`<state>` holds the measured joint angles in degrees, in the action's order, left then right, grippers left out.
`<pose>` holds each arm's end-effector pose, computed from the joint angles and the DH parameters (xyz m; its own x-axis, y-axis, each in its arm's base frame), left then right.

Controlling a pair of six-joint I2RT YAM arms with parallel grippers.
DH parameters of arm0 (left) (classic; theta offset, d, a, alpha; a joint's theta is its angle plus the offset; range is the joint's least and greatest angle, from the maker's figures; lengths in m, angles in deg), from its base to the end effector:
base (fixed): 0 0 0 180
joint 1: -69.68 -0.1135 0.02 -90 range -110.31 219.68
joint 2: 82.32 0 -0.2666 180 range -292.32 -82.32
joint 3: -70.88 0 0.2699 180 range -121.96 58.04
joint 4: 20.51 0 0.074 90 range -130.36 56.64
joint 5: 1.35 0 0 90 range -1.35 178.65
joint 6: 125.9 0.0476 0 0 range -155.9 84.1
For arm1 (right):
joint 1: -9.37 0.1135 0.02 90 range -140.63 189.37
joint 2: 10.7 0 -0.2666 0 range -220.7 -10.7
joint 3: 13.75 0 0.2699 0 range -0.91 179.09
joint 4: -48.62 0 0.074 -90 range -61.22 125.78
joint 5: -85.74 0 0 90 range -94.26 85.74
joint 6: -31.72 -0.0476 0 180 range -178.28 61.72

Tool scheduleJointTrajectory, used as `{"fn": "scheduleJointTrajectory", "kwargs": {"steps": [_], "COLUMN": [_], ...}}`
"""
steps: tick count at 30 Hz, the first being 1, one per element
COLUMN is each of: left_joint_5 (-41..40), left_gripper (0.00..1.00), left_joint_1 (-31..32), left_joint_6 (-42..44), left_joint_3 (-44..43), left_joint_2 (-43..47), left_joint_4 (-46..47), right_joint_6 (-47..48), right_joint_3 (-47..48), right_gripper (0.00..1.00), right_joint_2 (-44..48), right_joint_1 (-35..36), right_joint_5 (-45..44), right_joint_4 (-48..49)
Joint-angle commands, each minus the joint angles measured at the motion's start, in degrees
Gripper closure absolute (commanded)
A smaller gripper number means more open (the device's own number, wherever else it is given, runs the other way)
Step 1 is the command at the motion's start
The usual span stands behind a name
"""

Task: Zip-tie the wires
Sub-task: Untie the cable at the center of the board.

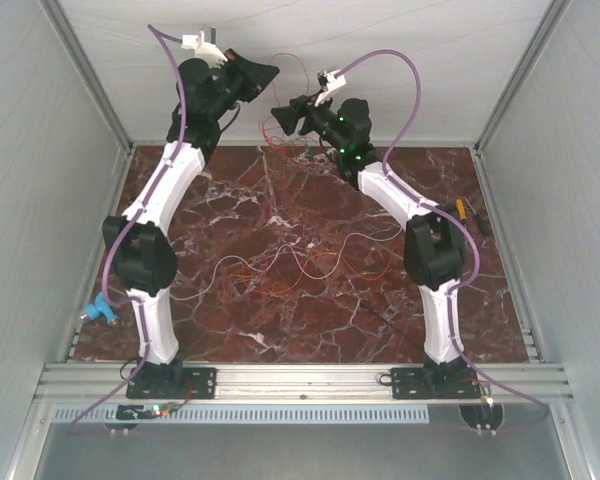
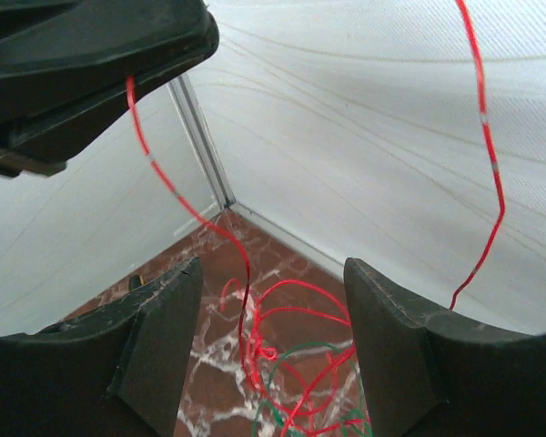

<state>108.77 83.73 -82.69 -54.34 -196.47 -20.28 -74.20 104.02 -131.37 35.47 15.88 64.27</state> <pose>0.4911 -0.1398 0.4318 -0.2745 -0.6368 -0.7205 0.5187 0.5329 -0.6686 0.4789 0.2529 0.3553 -0.0054 0.2841 -0.9588 -0.7416 0.6421 0.1945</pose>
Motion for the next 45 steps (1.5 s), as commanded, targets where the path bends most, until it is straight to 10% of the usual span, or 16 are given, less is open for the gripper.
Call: {"fn": "scheduleJointTrajectory", "kwargs": {"steps": [1,6,45], "left_joint_5": [2.4,3.3,-3.0], "left_gripper": [1.0,1.0,1.0], "left_joint_1": [1.4,1.7,-5.6], "left_joint_6": [-2.0,-2.8,-12.1], "left_joint_3": [-4.6,-10.0,-30.6], "left_joint_2": [2.2,1.4,2.2], "left_joint_4": [1.5,-0.1,14.0], "right_joint_6": [2.1,3.7,5.4], "right_joint_3": [7.7,8.8,-1.8], "right_gripper": [0.41,0.57,0.57], "right_joint_2": [-4.7,-8.0,-16.3], "right_joint_1": [2.3,3.6,2.1], "right_joint_5": [-2.0,-5.4,-13.4], "right_joint_4": [0.1,0.1,-6.0]}}
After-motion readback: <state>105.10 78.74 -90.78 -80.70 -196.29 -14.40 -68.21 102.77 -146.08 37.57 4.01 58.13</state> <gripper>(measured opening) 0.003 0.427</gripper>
